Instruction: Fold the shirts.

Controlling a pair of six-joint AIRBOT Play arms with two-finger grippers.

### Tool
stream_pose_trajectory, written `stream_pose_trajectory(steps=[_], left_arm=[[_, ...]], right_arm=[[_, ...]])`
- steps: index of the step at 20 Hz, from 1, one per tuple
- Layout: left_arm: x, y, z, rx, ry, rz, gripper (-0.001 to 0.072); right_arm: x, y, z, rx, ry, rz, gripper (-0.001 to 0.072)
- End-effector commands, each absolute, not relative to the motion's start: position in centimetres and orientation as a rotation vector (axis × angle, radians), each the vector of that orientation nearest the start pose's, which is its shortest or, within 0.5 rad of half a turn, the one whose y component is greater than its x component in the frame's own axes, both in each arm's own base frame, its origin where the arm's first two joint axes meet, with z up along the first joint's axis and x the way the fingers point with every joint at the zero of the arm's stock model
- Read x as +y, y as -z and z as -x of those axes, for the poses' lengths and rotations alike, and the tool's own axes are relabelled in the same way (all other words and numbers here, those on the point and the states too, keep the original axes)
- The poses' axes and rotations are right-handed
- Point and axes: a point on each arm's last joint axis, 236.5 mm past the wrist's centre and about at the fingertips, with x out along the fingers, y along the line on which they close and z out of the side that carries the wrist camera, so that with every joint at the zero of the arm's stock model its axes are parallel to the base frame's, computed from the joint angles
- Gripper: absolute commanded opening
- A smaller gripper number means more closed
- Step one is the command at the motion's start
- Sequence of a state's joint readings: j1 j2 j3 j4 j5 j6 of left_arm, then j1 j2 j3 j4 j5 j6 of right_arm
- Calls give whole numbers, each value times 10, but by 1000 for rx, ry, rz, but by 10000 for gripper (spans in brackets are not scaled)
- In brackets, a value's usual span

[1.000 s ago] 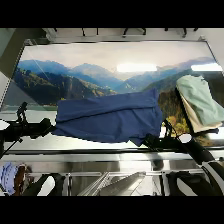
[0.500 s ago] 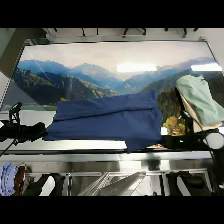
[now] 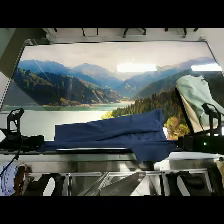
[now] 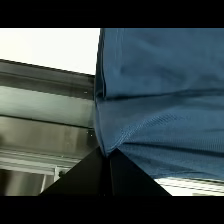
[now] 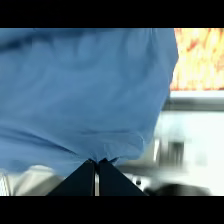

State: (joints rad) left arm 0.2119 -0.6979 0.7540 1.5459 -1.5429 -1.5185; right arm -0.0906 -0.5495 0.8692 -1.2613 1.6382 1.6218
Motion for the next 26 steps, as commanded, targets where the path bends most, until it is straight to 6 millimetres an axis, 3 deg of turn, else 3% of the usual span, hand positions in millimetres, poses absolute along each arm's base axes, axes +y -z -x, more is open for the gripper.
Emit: stream_pose_trajectory(steps=[1, 5, 9, 14, 19, 24, 25, 26], left_arm=[[33, 4, -193, 1556, -101, 142, 13], [48, 45, -207, 1659, -126, 187, 13], [55, 80, -223, 1718, -99, 191, 13], [63, 87, -275, 1716, -76, 163, 13], [70, 87, -307, 1709, -76, 163, 13], [70, 90, -307, 1714, -76, 165, 14], [70, 90, -306, 1718, -81, 171, 15], [68, 88, -306, 1717, -79, 182, 95]], right_arm=[[64, -87, -227, 1294, -239, -294, 22], [66, -38, -302, 1298, -225, -379, 22], [83, 3, -337, 1376, -288, -428, 22], [94, 29, -375, 1380, -295, -403, 22], [90, 28, -395, 1356, -286, -382, 22], [79, 42, -377, 1448, -264, -328, 24], [80, 42, -377, 1451, -265, -330, 41], [82, 41, -375, 1458, -273, -340, 341]])
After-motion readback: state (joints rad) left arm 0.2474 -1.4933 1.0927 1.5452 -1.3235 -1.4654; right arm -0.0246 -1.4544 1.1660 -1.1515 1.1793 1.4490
